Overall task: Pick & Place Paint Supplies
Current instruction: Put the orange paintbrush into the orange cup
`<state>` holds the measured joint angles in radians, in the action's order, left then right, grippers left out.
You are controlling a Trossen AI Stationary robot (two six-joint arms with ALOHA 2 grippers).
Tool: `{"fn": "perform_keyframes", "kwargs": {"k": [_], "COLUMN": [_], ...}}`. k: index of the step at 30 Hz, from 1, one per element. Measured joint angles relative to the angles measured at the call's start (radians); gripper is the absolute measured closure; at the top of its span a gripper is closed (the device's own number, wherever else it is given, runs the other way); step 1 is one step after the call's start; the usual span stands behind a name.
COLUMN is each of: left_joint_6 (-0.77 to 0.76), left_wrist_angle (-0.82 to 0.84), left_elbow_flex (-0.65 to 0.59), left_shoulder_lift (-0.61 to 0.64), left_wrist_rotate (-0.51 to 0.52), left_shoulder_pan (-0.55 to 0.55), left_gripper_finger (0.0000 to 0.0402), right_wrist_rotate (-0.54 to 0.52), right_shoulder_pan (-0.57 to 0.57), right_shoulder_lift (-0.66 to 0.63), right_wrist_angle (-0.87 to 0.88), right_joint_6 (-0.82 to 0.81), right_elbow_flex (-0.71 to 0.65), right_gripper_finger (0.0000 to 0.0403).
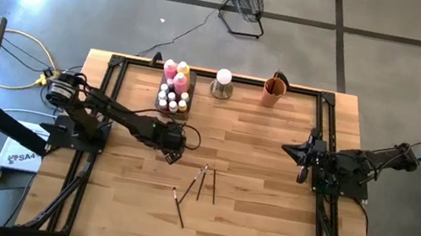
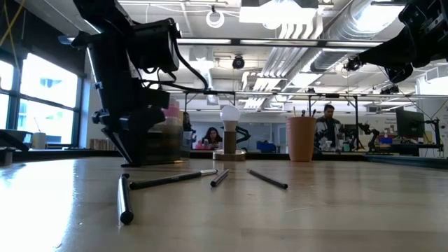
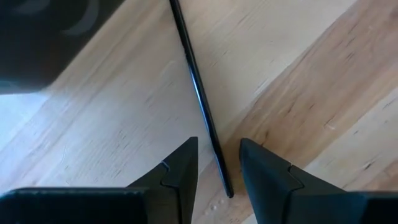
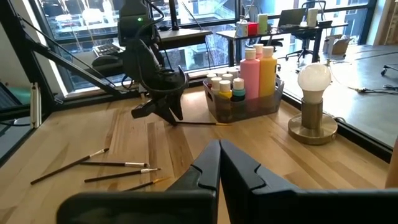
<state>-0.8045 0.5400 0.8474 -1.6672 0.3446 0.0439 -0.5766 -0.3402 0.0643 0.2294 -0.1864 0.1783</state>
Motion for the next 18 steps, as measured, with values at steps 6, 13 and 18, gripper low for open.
{"fn": "perform_keyframes", "kwargs": {"k": [6, 13, 18], "left_joint_6": [0.015, 0.015, 0.02], "left_wrist_angle": [0.0, -0.006, -0.003], "left_elbow_flex": [-0.001, -0.002, -0.002], "left_shoulder_lift": [-0.002, -0.003, -0.004], "left_wrist_rotate": [-0.05, -0.067, -0.069], "left_shoulder_pan": [-0.001, -0.001, 0.001], "left_gripper_finger": [0.0297, 0.0373, 0.0394], "right_wrist_rotate": [0.0, 0.002, 0.003], "right_shoulder_pan": [0.0, 0.0, 0.0], "right_shoulder_lift": [0.0, 0.0, 0.0], "right_wrist_angle": [0.0, 0.0, 0.0], "right_joint_6": [0.0, 0.0, 0.0], "right_elbow_flex": [0.0, 0.0, 0.0], "right_gripper_finger": [0.0401, 0.0401, 0.0401]}}
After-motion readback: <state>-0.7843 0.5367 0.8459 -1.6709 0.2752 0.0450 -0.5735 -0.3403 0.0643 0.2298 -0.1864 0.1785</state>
